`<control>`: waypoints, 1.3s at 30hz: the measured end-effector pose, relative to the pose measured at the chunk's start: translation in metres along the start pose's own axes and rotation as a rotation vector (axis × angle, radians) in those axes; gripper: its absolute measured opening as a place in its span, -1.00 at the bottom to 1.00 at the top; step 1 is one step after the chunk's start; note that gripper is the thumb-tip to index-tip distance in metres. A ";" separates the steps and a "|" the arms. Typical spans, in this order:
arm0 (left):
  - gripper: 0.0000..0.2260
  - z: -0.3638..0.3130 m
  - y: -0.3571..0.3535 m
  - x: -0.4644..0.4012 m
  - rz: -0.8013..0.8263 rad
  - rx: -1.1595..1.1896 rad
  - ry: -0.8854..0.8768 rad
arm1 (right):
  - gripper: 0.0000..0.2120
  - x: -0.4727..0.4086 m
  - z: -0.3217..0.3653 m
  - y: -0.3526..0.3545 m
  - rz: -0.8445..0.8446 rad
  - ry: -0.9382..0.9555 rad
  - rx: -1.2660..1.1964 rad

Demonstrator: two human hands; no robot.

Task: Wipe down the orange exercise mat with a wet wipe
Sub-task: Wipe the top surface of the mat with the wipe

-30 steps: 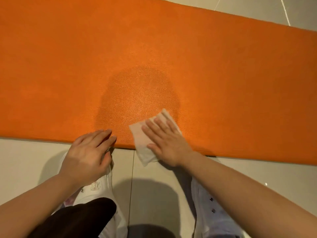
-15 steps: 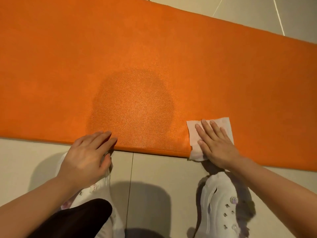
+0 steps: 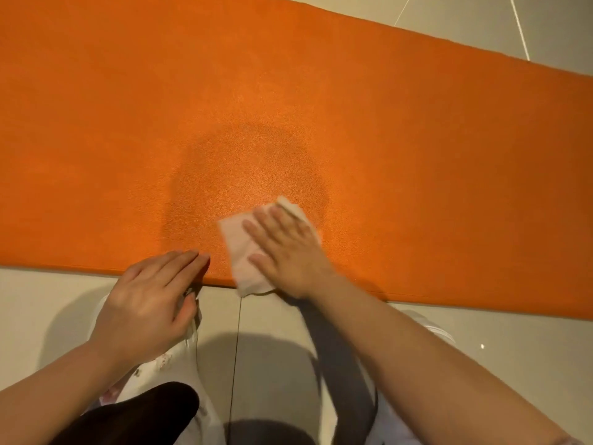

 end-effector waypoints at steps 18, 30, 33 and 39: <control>-0.53 -0.012 -0.006 -0.020 0.077 0.003 -0.044 | -0.41 -0.011 0.035 -0.013 -0.200 -0.197 -0.059; -0.10 0.028 -0.035 -0.062 0.238 -0.162 -0.068 | -0.24 0.044 -0.224 0.043 -0.280 -0.949 -0.049; -0.08 0.028 -0.041 -0.063 0.272 -0.167 -0.077 | -0.31 0.016 -0.203 0.039 -0.325 -1.064 -0.096; -0.13 0.030 -0.041 -0.064 0.306 -0.130 -0.033 | -0.32 -0.085 -0.065 0.024 -0.311 -0.560 -0.056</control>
Point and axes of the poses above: each hand's wrist, its own x-axis away from the middle knuckle, its own y-axis out of the back of the hand, z = x × y, the point moved 6 cm from there along -x, towards the middle knuckle, and after that the axes turned 8 degrees about -z, right-handed, at the moved point
